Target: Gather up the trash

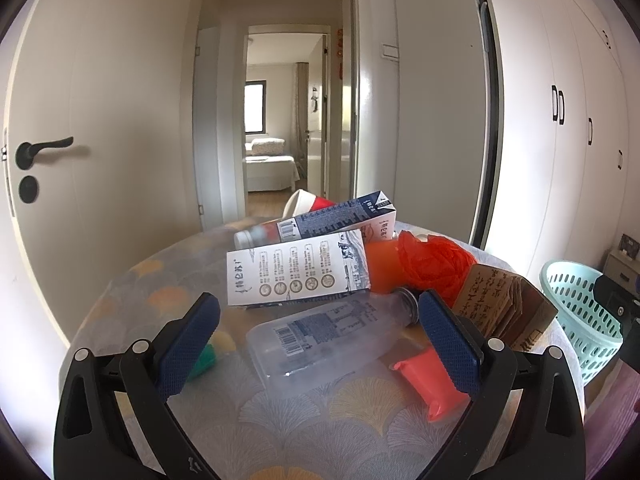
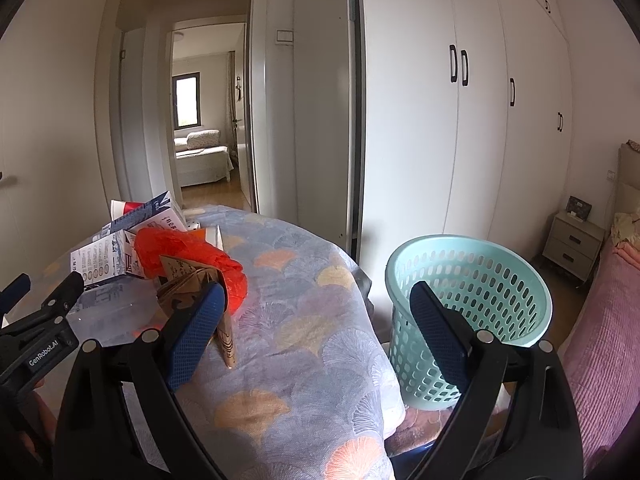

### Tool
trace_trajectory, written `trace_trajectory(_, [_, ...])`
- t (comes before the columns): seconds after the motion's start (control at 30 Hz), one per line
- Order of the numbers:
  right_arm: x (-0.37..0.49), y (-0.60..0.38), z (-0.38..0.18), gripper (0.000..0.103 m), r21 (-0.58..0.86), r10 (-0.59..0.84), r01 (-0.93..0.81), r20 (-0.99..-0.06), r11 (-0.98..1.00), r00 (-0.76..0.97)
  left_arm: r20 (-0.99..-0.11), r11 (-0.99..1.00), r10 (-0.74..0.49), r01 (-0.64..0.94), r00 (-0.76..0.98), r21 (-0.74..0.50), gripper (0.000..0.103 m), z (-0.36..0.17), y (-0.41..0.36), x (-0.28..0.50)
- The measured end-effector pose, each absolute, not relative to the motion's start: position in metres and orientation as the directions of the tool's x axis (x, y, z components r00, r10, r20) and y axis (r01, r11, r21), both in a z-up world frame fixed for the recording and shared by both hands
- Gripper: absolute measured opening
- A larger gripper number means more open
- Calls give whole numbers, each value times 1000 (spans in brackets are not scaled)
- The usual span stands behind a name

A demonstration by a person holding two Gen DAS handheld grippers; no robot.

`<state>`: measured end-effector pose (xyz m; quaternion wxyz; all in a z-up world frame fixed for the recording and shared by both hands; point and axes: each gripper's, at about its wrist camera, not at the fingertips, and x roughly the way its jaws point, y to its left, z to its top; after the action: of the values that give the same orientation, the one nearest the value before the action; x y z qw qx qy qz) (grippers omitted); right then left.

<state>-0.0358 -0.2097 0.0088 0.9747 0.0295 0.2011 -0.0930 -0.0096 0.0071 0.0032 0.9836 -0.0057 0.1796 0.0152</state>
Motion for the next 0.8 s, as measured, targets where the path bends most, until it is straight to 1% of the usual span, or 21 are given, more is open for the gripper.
trace_trajectory(0.47, [-39,-210,12,89,13,-176,195,-378,981,909,-353,1000,28,-31,935,-4,96,3,6,-9])
trace_trajectory(0.8, [-38,-211,13,89,28,-159,184,-385,983,909,-352,999,29,-33,936,-5,96,3,6,-10])
